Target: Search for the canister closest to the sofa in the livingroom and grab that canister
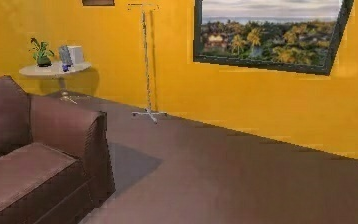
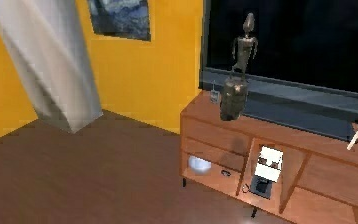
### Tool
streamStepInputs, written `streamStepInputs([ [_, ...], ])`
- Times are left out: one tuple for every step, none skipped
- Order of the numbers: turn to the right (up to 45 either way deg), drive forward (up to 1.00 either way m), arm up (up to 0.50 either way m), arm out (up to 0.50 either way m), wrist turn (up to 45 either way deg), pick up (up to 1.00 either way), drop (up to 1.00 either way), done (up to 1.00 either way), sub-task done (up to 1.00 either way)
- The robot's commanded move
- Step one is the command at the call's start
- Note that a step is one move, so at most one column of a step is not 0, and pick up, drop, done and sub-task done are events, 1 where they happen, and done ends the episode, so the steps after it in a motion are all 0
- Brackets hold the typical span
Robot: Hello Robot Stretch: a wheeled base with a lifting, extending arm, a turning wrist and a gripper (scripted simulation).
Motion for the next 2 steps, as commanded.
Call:
streamStepInputs([
  [0.0, 1.00, 0.00, 0.00, 0.0, 0.00, 0.00, 0.00, 0.00],
  [0.0, 0.40, 0.00, 0.00, 0.0, 0.00, 0.00, 0.00, 0.00],
])
